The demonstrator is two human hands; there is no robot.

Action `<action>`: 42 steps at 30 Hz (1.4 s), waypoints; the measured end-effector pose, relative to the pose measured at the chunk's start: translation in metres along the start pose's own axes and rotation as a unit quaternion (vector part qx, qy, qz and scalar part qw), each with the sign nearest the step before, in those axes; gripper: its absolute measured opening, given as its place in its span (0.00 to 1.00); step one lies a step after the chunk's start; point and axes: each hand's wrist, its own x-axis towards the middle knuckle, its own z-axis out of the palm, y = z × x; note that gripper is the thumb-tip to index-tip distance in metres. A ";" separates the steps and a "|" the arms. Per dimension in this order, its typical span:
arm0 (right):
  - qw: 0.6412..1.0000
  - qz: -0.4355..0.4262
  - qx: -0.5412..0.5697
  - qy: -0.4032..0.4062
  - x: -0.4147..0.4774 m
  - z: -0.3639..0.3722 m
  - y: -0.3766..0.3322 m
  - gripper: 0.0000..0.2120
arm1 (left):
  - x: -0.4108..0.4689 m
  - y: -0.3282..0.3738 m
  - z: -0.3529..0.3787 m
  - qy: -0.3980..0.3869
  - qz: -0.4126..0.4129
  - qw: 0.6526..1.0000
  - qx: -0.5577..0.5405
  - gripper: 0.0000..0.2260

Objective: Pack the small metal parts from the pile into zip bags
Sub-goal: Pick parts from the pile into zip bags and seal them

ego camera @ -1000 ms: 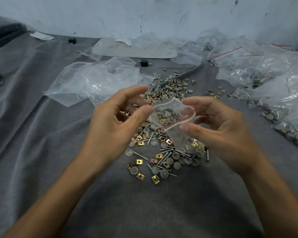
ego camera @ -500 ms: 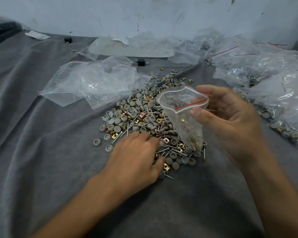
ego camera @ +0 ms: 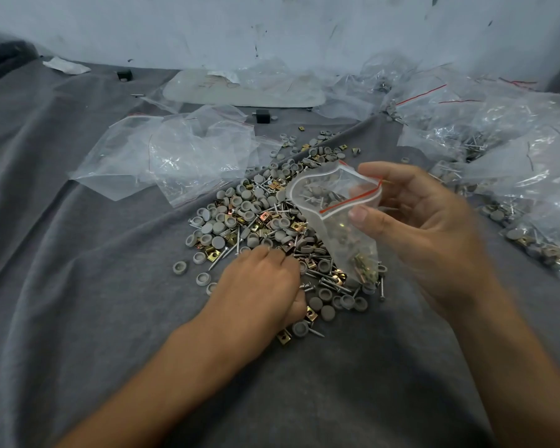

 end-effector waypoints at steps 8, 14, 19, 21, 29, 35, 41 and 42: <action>1.000 0.000 -0.011 -0.005 -0.001 0.001 0.000 0.21 | 0.004 -0.007 0.000 -0.022 0.009 0.998 0.061 0.17; 0.999 -0.004 -0.033 -0.010 -0.002 0.001 -0.001 0.24 | 0.004 -0.020 -0.003 0.038 0.001 0.998 -0.056 0.10; 0.999 0.000 -0.051 -0.018 -0.003 0.002 -0.001 0.22 | -0.001 -0.053 -0.024 0.161 -0.091 0.957 -0.225 0.07; 0.997 0.004 -0.070 -0.028 -0.004 0.005 0.000 0.22 | -0.004 -0.060 -0.030 0.204 -0.114 0.933 -0.273 0.06; 0.989 -0.013 -0.122 -0.082 -0.009 0.019 0.006 0.21 | 0.000 -0.043 -0.031 0.208 -0.057 0.903 -0.371 0.06; 0.987 -0.022 -0.131 -0.090 -0.009 0.020 0.007 0.21 | 0.003 -0.047 -0.028 0.212 -0.042 0.886 -0.410 0.05; 0.987 -0.026 -0.127 -0.092 -0.008 0.022 0.005 0.21 | 0.005 -0.047 -0.026 0.221 -0.027 0.877 -0.425 0.03; 0.988 -0.027 -0.124 -0.090 -0.008 0.021 0.005 0.21 | 0.005 -0.047 -0.026 0.222 -0.027 0.872 -0.435 0.04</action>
